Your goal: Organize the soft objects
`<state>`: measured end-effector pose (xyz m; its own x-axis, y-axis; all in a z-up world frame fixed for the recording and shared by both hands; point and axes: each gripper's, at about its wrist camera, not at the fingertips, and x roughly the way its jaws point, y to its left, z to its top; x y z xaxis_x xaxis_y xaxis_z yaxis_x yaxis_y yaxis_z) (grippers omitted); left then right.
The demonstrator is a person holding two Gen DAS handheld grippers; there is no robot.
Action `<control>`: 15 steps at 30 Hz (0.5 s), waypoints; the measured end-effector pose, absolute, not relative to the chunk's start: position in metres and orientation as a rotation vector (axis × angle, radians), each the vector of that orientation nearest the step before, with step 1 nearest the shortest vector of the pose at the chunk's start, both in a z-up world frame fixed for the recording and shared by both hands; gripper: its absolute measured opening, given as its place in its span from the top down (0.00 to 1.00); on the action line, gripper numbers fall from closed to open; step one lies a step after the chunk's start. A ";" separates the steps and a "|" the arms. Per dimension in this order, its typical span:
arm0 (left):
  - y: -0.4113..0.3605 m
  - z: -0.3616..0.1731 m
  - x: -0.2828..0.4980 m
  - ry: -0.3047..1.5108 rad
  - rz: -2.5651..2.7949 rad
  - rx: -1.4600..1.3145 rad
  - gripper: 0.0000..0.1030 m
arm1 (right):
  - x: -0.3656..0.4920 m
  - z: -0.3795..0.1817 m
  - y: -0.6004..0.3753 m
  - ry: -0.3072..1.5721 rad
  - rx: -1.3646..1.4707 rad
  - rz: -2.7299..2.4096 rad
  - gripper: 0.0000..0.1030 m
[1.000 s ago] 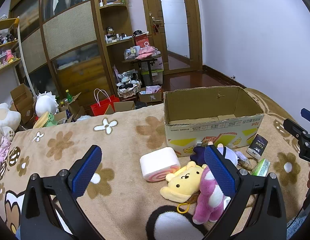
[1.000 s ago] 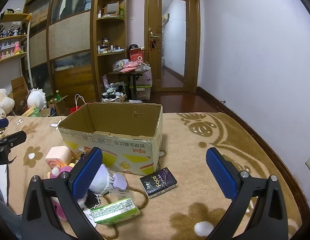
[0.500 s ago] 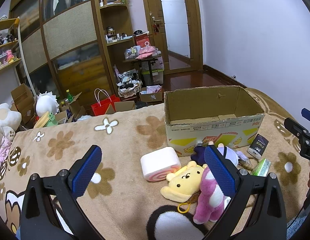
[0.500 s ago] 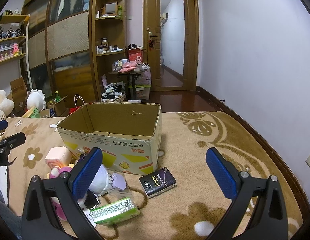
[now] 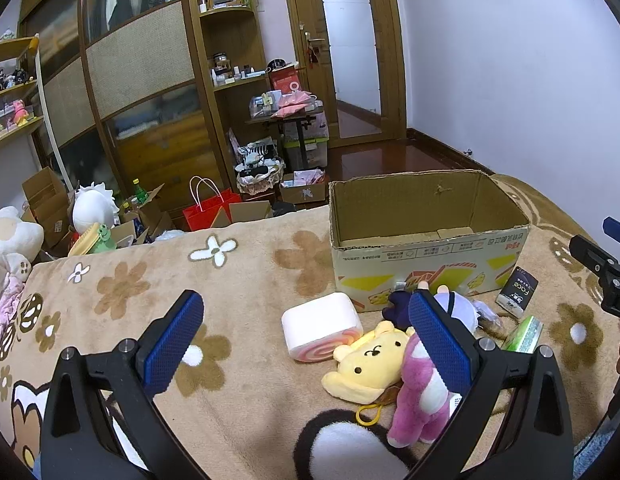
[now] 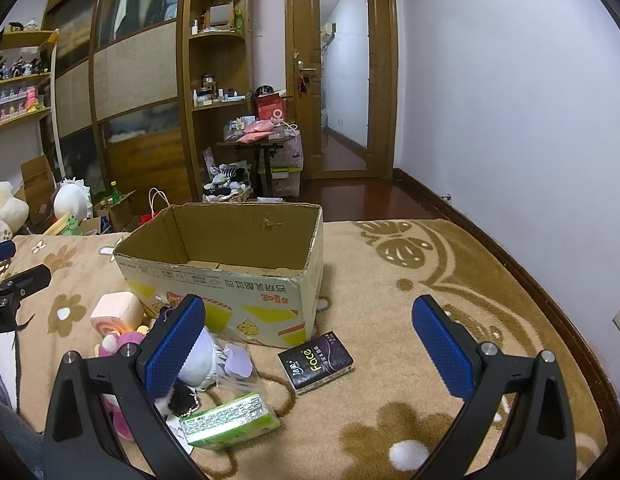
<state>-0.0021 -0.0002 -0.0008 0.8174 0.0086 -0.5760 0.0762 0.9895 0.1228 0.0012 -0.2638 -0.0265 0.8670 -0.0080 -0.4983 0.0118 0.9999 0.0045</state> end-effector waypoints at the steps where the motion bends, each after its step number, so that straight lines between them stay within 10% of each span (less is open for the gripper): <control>1: 0.000 -0.001 -0.002 0.614 -0.036 0.143 0.01 | 0.001 -0.026 -0.264 0.522 0.010 -0.010 0.00; 15: -0.001 -0.001 -0.002 0.615 -0.036 0.145 0.01 | 0.000 -0.025 -0.265 0.520 0.016 -0.012 0.00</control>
